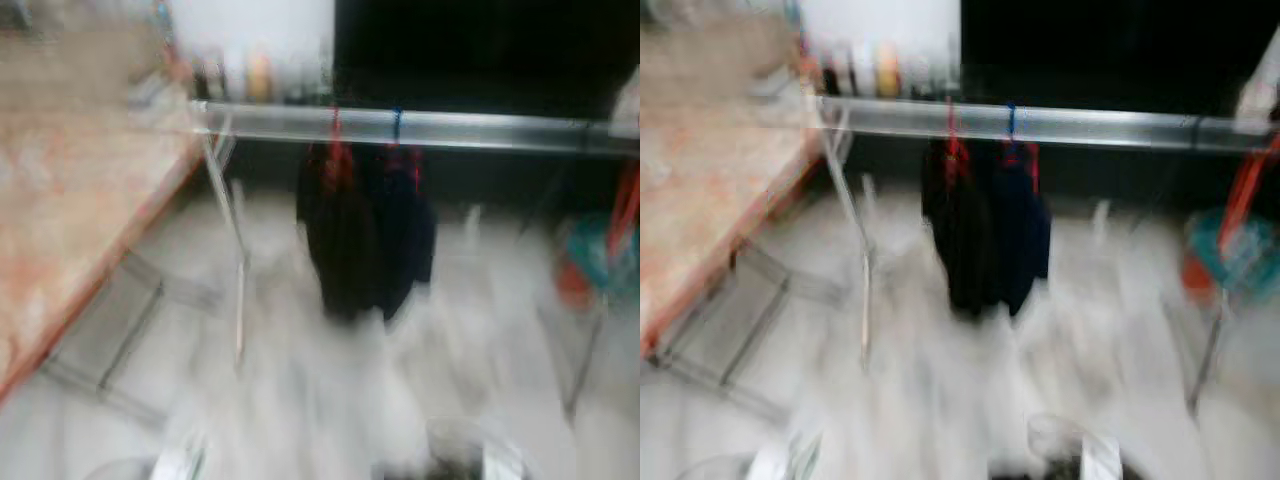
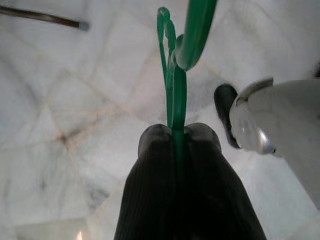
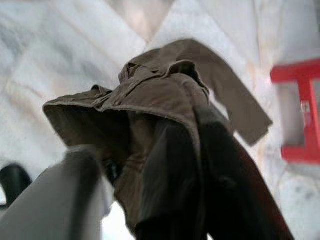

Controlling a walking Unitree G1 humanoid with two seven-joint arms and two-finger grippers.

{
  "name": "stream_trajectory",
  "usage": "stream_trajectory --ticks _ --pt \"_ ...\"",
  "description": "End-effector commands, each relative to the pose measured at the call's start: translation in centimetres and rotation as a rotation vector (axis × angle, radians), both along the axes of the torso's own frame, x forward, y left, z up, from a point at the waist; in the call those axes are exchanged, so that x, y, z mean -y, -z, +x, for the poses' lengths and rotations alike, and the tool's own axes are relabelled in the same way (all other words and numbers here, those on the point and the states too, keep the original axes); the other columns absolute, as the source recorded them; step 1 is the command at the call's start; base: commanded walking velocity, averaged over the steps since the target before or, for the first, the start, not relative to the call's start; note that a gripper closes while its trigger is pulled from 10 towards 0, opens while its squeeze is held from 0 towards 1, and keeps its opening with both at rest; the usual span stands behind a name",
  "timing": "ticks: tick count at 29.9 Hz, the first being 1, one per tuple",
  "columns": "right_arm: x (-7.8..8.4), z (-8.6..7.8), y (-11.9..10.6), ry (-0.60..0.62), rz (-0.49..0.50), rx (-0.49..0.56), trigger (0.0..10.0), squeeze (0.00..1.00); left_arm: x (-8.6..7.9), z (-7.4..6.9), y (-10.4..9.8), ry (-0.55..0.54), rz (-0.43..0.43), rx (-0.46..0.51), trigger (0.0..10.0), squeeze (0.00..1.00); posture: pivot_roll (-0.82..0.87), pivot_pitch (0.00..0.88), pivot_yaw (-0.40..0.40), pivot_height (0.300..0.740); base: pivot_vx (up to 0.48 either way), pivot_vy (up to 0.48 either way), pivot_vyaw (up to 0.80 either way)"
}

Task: Hang hanger

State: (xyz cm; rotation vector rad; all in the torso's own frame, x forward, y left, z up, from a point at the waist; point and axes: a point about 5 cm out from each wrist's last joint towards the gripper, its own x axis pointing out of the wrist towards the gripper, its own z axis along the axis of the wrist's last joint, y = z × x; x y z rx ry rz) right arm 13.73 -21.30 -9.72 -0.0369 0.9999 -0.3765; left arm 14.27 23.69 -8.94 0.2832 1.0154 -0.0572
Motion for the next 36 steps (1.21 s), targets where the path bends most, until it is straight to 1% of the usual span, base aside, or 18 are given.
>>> stream_trajectory --ticks 1,15,22,26,32,36 --pt "0.5 0.6 -0.3 0.004 -0.014 0.026 10.0 0.00 0.0 -0.3 0.1 -0.007 -0.004 -0.008 10.0 0.00 0.07 0.000 0.018 0.740 -0.289 0.000 0.00" --pt "0.6 0.6 -0.4 -0.001 -0.020 0.023 10.0 0.00 0.1 -0.2 0.1 -0.009 -0.006 -0.004 10.0 0.00 0.07 0.000 0.015 0.740 -0.290 0.000 0.00" --pt "0.6 0.6 -0.3 0.000 -0.019 0.025 10.0 0.00 -0.5 -0.7 0.1 -0.018 0.001 -0.018 10.0 0.00 0.07 0.000 0.016 0.740 -0.290 0.000 0.00" --pt "0.5 0.6 -0.3 -0.001 -0.019 0.025 10.0 0.00 -0.6 -0.6 0.1 -0.017 0.002 -0.017 10.0 0.00 0.07 0.000 0.016 0.740 -0.291 0.000 0.00" --pt "0.5 0.9 -0.5 -0.005 -0.019 0.035 10.0 0.00 -0.3 0.3 -0.2 -0.017 -0.009 0.021 10.0 0.00 0.07 0.000 0.015 0.740 -0.291 0.000 0.00" --pt "0.5 1.1 -0.5 -0.008 -0.020 0.041 10.0 0.00 -0.2 0.5 -0.3 -0.021 -0.013 0.032 10.0 0.00 0.07 0.000 0.014 0.740 -0.327 0.000 0.00"
